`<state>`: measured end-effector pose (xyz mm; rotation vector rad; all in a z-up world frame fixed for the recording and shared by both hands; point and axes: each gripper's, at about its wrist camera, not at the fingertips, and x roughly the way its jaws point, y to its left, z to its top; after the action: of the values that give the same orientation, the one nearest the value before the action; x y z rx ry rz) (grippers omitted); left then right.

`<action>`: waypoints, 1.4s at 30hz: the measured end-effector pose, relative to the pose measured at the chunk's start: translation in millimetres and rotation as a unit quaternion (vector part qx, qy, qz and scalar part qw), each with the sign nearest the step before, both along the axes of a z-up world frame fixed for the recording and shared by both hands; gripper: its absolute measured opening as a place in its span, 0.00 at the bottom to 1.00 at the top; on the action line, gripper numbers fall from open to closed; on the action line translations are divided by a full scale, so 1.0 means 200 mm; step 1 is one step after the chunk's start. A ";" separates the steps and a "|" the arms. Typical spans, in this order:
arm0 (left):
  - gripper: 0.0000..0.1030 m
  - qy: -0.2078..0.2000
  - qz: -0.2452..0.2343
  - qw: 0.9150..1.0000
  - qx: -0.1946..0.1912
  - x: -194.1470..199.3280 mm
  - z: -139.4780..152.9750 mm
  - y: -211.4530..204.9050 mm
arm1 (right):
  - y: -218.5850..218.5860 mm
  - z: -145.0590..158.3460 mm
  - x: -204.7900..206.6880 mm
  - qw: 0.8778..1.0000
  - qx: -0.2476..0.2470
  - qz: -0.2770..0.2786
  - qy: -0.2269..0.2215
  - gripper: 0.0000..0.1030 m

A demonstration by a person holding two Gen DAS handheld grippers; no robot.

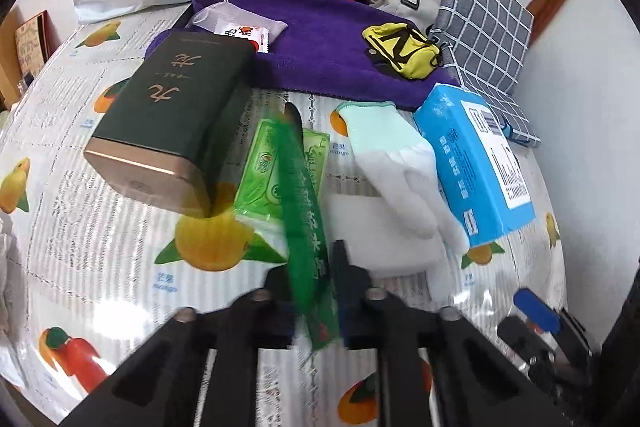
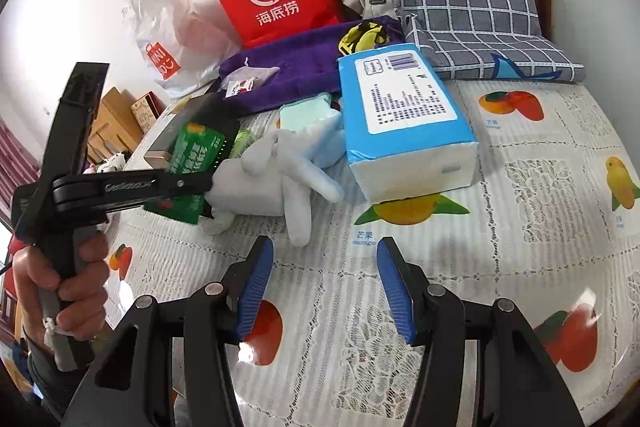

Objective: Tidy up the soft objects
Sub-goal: 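Grasp the green snack packet with the left gripper while the right gripper grasps the white sponge block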

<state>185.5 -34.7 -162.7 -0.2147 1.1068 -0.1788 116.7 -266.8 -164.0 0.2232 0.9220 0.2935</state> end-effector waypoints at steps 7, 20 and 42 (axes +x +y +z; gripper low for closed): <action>0.07 0.003 -0.001 1.000 -0.015 -0.05 -0.05 0.10 | 0.09 -0.01 0.05 1.000 -0.013 0.013 -0.006 0.52; 0.07 0.006 0.018 1.000 0.002 -0.17 -0.10 0.30 | 0.38 -0.01 0.21 0.998 0.004 0.070 0.004 0.53; 0.09 0.022 0.016 0.999 -0.040 -0.23 -0.19 0.42 | 0.58 -0.11 0.37 0.996 -0.084 -0.020 0.010 0.75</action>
<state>139.8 49.3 -199.8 -0.3089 1.1400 -0.1904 190.0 -151.7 -186.7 0.0901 0.9561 0.1755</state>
